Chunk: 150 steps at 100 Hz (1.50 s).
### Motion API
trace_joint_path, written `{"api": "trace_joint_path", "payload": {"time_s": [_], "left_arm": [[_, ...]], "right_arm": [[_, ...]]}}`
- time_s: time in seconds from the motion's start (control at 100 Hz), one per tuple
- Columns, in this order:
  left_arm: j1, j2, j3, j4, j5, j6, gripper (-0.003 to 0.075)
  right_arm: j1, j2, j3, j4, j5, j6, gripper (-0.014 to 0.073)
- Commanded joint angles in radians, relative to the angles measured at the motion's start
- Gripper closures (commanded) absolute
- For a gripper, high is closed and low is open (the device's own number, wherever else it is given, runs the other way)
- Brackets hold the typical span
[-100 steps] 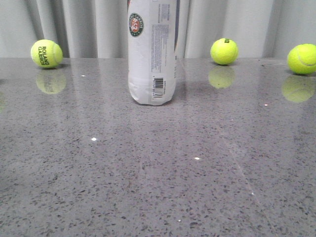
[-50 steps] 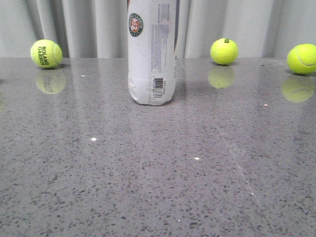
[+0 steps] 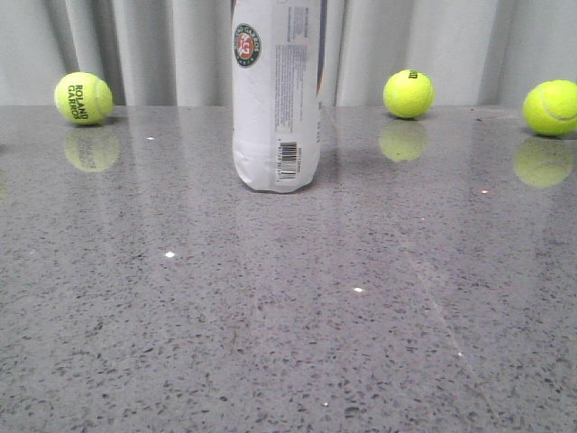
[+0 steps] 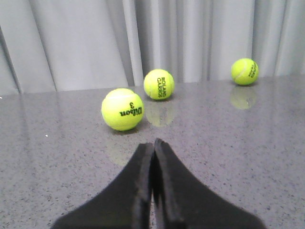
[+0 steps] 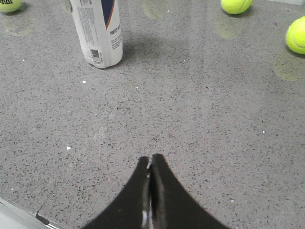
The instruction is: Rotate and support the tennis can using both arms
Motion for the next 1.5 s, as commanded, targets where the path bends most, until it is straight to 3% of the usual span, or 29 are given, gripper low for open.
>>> {"api": "trace_joint_path", "payload": {"time_s": [0.0,1.49], "left_arm": [[0.015,-0.043,0.046,-0.008,-0.021,-0.02,0.074],[0.015,-0.038,0.046,-0.01,-0.003,-0.022,0.074]], "right_arm": [[-0.005,0.013,-0.022,-0.018,-0.077,0.0,0.0661],[-0.005,0.011,-0.022,-0.018,-0.069,0.0,0.0661]]}}
